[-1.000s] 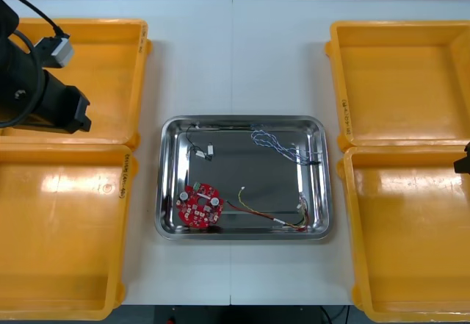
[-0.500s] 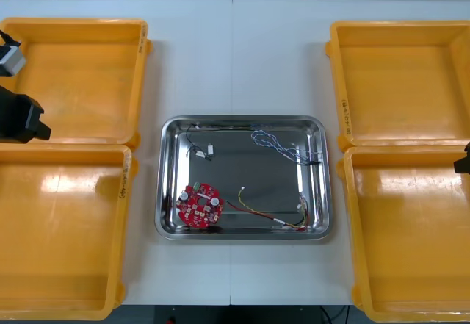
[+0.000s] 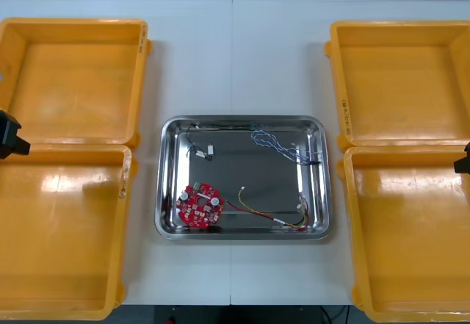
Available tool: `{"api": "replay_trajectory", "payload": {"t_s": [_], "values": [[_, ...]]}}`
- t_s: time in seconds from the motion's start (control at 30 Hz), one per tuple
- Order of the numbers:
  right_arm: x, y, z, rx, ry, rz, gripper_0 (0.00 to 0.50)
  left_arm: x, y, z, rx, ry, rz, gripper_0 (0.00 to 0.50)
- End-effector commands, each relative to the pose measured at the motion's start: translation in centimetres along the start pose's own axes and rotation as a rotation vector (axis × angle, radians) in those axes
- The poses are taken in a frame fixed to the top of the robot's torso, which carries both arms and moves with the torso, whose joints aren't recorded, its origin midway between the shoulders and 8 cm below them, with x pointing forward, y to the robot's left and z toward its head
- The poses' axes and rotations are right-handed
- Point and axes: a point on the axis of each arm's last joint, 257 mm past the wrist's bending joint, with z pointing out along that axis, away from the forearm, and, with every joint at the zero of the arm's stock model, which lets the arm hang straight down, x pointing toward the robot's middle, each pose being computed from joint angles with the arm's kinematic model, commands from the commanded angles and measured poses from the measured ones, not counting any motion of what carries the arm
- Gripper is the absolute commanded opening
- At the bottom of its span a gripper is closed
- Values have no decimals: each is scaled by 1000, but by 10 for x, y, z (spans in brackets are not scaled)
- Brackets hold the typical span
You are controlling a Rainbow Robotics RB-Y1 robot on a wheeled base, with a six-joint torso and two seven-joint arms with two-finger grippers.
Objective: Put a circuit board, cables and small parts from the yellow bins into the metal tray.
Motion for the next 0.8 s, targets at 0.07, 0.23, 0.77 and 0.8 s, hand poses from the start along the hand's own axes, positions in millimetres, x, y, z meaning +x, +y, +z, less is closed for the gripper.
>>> {"api": "replay_trajectory", "payload": {"t_s": [0.07, 0.23, 0.77, 0.8], "values": [[-6, -13, -14, 47, -23, -44, 500, -1, 30, -16, -63, -36, 142, 500], [-6, -13, -14, 47, -23, -44, 500, 13, 35, -11, -53, -19, 148, 500], [-6, -13, -14, 47, -23, -44, 500, 17, 25, -2, -12, -37, 135, 500], [-6, -13, -14, 47, -23, -44, 500, 18, 25, -2, -12, -36, 135, 500]]}}
